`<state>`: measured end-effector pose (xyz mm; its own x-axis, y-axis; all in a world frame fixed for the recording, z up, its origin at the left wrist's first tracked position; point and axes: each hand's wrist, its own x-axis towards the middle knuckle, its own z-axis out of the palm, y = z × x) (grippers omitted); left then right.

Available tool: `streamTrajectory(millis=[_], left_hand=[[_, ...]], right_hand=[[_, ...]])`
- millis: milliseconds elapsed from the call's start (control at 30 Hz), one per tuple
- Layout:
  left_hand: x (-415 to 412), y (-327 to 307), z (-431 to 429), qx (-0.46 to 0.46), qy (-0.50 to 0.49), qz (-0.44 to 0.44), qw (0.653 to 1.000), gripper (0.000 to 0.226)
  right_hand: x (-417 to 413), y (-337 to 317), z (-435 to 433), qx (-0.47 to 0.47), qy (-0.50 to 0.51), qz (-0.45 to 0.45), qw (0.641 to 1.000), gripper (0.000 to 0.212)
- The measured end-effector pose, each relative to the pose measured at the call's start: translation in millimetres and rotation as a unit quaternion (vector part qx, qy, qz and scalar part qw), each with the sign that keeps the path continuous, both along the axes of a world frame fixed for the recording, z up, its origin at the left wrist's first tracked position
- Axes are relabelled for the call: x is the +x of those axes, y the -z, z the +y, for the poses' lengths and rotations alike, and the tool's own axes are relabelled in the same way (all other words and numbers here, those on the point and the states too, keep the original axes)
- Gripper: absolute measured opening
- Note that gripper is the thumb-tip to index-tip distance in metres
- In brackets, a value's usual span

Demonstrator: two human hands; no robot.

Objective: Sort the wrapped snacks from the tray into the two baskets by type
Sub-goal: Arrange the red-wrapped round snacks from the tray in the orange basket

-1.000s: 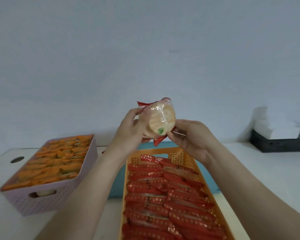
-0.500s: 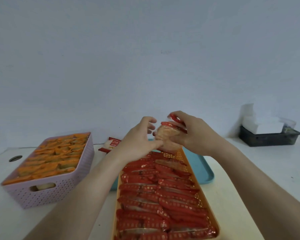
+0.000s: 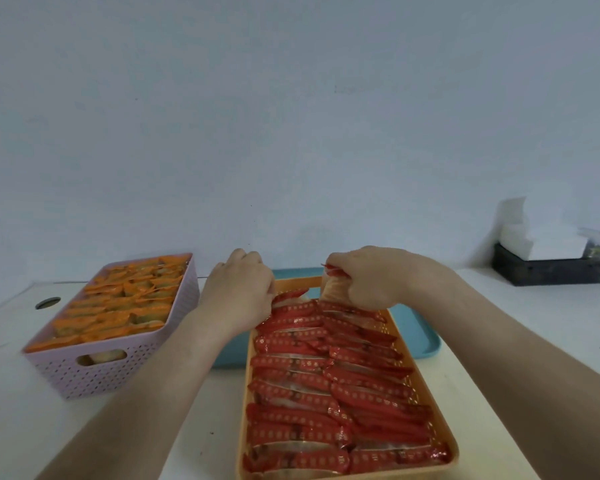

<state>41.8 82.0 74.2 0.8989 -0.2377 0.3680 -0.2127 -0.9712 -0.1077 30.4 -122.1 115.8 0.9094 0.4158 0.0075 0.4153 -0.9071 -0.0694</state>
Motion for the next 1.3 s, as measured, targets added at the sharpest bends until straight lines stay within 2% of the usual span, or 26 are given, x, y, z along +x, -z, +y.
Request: streamTrajectory(millis=[67,167,333,400,467,533,567,633,733,800,867,1000,1033,1067,1100,1167,1200,1233,1300], left_hand=[[0,1,0,-0.009,0.022,-0.008,1.0,0.02],[1,7,2,-0.083,0.074,0.023,0.994,0.023],[6,15,11,-0.249,0.087,0.145,0.954,0.021],[7,17,12,-0.279,0.117,0.162,0.939,0.017],[10,22,15,-0.368,0.121,0.157,0.908,0.017],[21,27,22,-0.489,0.063,0.095,0.865,0.015],[29,30,25,-0.509,0.024,0.058,0.858,0.014],[50,37,33,-0.443,-0.058,0.04,0.894,0.021],[82,54,45,-0.23,-0.138,0.101,0.958,0.052],[100,63,49,-0.14,-0.183,0.178,0.957,0.071],[105,69,51,-0.146,-0.193,0.213,0.947,0.074],[99,68,44,-0.129,-0.192,0.125,0.965,0.053],[95,62,41,-0.177,-0.188,0.102,0.961,0.048],[91,59,40,-0.269,-0.182,0.079,0.942,0.044],[83,51,38,-0.395,-0.17,0.063,0.901,0.04],[64,34,36,-0.623,-0.08,0.027,0.778,0.03],[52,25,37,-0.663,-0.03,0.013,0.748,0.022],[38,14,34,-0.669,0.024,0.013,0.742,0.015],[9,-4,25,-0.638,0.126,0.045,0.758,0.009]], right_hand=[[3,5,9,-0.056,0.005,0.026,0.998,0.029],[8,25,16,-0.101,0.017,0.064,0.993,0.045],[2,52,8,-0.075,-0.001,-0.063,0.995,0.056],[-1,56,8,-0.025,-0.002,-0.083,0.996,0.054],[-2,54,8,0.1,0.018,-0.097,0.99,0.044],[3,51,6,0.233,0.048,-0.11,0.965,0.035],[6,50,4,0.27,0.058,-0.118,0.954,0.033],[15,47,2,0.299,0.064,-0.124,0.944,0.03],[25,44,2,0.311,0.053,-0.08,0.945,0.031],[33,45,5,0.309,0.04,-0.043,0.949,0.032],[36,48,9,0.284,0.035,-0.026,0.958,0.032],[39,53,17,0.223,0.048,-0.057,0.972,0.031],[40,51,19,0.213,0.053,-0.076,0.973,0.031],[39,52,21,0.209,0.056,-0.095,0.972,0.032],[40,52,22,0.214,0.055,-0.111,0.969,0.034],[37,51,19,0.26,0.026,-0.132,0.956,0.047],[33,48,18,0.3,-0.005,-0.13,0.945,0.058],[29,44,18,0.339,-0.047,-0.123,0.931,0.068],[19,33,22,0.399,-0.116,-0.105,0.904,0.079]])
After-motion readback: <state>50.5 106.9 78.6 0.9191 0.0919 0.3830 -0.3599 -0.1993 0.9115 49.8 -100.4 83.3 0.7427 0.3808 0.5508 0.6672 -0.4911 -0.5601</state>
